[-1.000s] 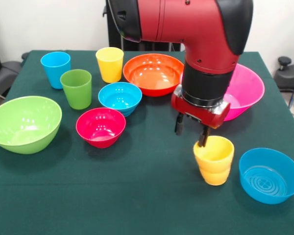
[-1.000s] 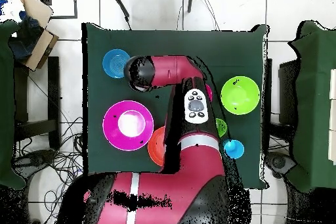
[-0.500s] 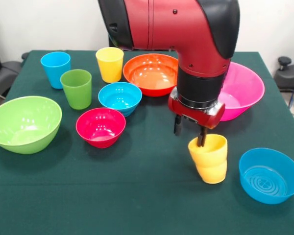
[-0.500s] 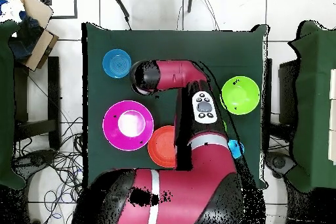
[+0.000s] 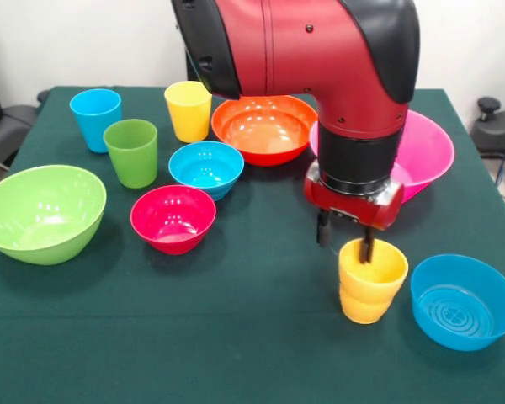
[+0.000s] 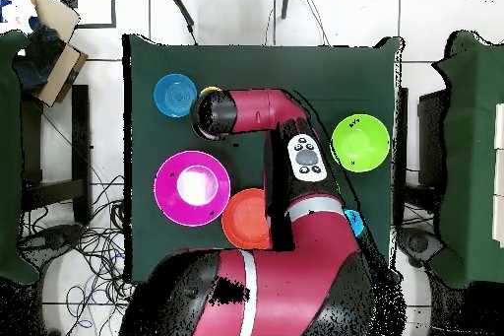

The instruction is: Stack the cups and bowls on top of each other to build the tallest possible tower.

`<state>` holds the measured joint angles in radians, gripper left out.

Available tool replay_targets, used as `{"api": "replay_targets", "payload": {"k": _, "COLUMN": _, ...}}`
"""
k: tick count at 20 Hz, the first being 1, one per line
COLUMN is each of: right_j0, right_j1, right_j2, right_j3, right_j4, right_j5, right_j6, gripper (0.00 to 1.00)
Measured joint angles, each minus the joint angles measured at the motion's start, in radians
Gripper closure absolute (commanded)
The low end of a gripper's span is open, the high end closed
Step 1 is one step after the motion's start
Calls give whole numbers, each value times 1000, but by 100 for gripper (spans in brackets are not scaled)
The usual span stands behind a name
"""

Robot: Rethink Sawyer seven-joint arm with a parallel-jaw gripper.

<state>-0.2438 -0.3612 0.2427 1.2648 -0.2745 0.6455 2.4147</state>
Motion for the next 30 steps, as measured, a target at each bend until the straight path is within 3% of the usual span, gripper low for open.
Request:
{"api": "replay_targets", "payload": {"k": 10, "right_j0": -1, "right_j1": 6, "right_j2": 55, "right_j3": 0, "right_j4": -16, "right_j5": -19, "right_j6": 0, "gripper": 0}}
{"api": "replay_targets", "payload": {"k": 11, "right_j0": -1, "right_j1": 6, "right_j2": 61, "right_j3": 0, "right_j4": -16, "right_j5": -19, "right_j6": 0, "gripper": 100}}
{"api": "replay_targets", "payload": {"k": 19, "right_j0": 14, "right_j1": 5, "right_j2": 54, "right_j3": -2, "right_j4": -23, "right_j5": -22, "right_j6": 0, "gripper": 100}}
{"api": "replay_targets", "payload": {"k": 30, "right_j0": 83, "right_j1": -4, "right_j2": -4, "right_j3": -25, "right_j4": -64, "right_j5": -22, "right_j6": 0, "gripper": 100}}
